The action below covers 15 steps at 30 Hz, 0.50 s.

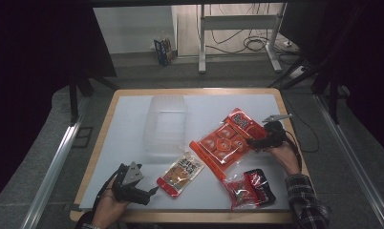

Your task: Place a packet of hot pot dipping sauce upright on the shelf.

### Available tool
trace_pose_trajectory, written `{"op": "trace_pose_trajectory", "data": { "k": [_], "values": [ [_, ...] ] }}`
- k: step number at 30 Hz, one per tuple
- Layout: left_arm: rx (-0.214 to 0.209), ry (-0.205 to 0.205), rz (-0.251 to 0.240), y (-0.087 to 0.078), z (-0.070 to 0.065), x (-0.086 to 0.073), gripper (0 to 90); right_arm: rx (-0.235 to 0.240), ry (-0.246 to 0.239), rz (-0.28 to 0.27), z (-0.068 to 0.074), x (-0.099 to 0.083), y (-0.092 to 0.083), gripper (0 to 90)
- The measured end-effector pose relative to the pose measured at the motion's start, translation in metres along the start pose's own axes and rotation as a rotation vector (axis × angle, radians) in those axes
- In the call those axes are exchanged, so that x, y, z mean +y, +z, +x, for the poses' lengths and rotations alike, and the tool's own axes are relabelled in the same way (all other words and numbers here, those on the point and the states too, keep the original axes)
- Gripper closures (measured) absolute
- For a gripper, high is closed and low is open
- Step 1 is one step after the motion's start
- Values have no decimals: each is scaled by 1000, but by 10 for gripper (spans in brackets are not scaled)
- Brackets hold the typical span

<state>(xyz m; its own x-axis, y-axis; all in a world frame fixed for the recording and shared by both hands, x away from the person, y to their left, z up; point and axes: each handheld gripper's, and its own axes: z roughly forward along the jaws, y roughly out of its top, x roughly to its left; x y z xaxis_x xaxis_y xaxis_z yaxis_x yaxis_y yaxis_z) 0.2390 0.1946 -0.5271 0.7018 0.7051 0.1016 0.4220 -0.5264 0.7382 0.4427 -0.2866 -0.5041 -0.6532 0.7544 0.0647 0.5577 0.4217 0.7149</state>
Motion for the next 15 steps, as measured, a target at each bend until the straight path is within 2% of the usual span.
{"op": "trace_pose_trajectory", "data": {
  "k": [3,7,8,9,11,13,14,15],
  "values": [
    [0,0,0,0,0,0,27,-2,-6,7,0,3,3,60],
    [0,2,0,0,0,0,26,-18,9,8,-1,7,6,131],
    [-1,4,2,0,0,0,26,-18,25,4,-2,8,5,203],
    [-1,4,2,0,0,0,27,-14,30,4,-3,9,4,231],
    [-2,7,4,1,0,0,26,17,40,5,-4,11,2,324],
    [-3,8,5,1,-1,0,27,90,26,6,-2,14,-1,407],
    [-4,9,5,1,-1,0,26,97,5,24,1,15,1,407],
    [-4,9,5,1,-1,0,26,97,5,24,1,15,1,407]
  ]
}}
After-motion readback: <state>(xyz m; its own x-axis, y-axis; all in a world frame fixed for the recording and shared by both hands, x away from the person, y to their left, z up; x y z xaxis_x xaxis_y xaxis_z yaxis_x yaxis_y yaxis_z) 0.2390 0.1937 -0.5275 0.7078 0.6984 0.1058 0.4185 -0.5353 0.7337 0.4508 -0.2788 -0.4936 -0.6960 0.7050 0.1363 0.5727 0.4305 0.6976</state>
